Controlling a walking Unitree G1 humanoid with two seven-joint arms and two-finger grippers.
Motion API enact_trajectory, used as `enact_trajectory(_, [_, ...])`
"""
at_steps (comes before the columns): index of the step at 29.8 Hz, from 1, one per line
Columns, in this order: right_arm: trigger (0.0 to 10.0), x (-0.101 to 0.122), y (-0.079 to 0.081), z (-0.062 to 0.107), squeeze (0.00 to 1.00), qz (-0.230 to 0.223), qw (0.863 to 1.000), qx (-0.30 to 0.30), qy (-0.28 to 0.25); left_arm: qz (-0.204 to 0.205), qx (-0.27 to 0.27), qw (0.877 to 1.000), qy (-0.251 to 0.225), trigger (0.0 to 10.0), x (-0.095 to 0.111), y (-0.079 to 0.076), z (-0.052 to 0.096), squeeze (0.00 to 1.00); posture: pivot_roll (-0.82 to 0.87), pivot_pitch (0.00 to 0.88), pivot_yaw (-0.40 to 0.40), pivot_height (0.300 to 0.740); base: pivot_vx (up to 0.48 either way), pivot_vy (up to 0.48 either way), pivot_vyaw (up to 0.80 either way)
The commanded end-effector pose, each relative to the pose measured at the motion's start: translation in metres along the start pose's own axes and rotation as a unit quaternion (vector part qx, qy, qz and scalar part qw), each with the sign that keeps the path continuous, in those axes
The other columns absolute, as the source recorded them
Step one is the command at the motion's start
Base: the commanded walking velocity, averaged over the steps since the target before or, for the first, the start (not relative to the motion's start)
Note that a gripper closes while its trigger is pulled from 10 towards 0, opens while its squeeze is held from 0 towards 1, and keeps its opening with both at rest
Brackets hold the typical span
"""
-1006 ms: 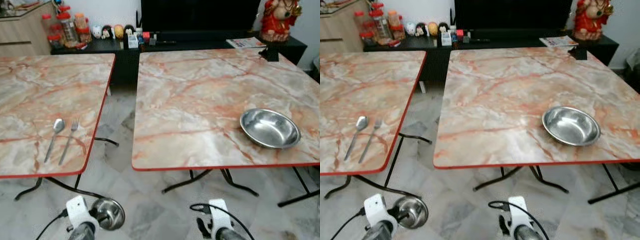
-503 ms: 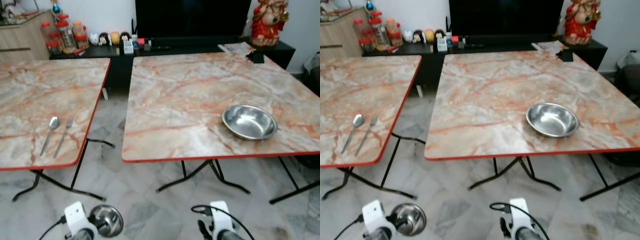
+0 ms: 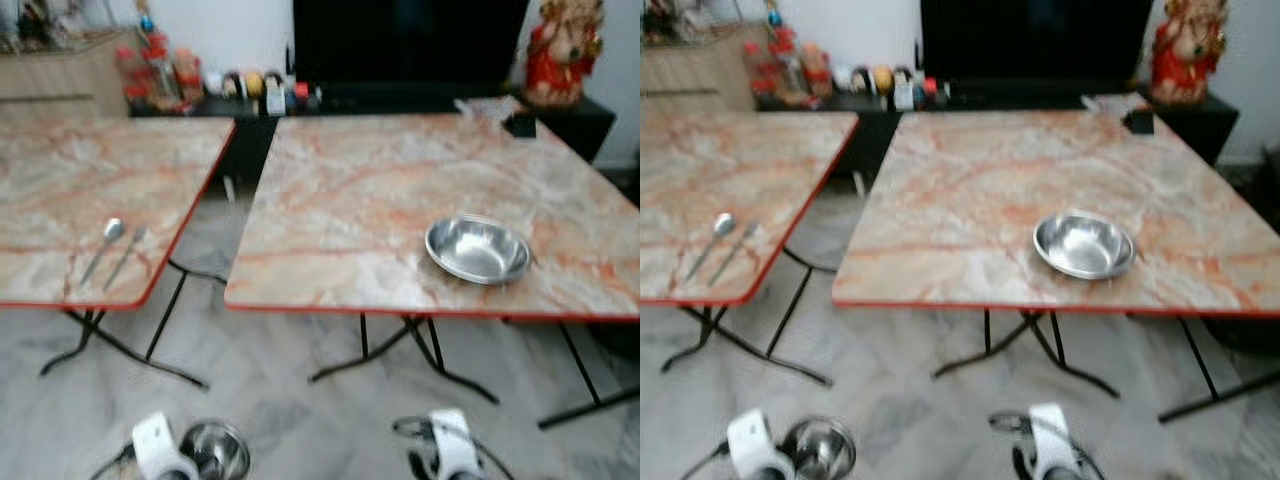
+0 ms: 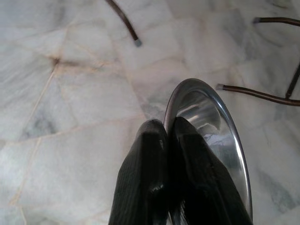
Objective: Setting the table
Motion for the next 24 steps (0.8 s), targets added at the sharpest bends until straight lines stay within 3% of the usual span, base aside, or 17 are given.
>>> enact_trajectory(1, [10.0, 0.0065, 0.0079, -0.0016, 0.00, -0.003, 1.000, 0.009, -0.007, 0.003, 0.009, 1.000, -0.007, 10.0, 0.0036, 0.0051, -0.0002, 0.00, 0.03, 0.000, -0.020, 0.709, 0.255, -0.334, 0.00])
enact_trajectory(24, [10.0, 0.0084, 0.0056, -0.0018, 0.00, -0.012, 1.000, 0.001, -0.009, 0.004, 0.001, 1.000, -0.005, 10.0, 0.0021, 0.0023, -0.0001, 0.00, 0.03, 0.000, -0.021, 0.709, 0.264, -0.341, 0.00])
Point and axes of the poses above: a point about 5 cm out from each wrist's last joint towards the gripper, its own z axis pointing back from the gripper into the wrist, its own x axis along the axis of the wrist's last joint, y = z × x, the point moved 2 cm from there along -z, pointing out of the wrist towards the gripper, and after that the axes turned 9 degrees about z, right-handed, at the moved point
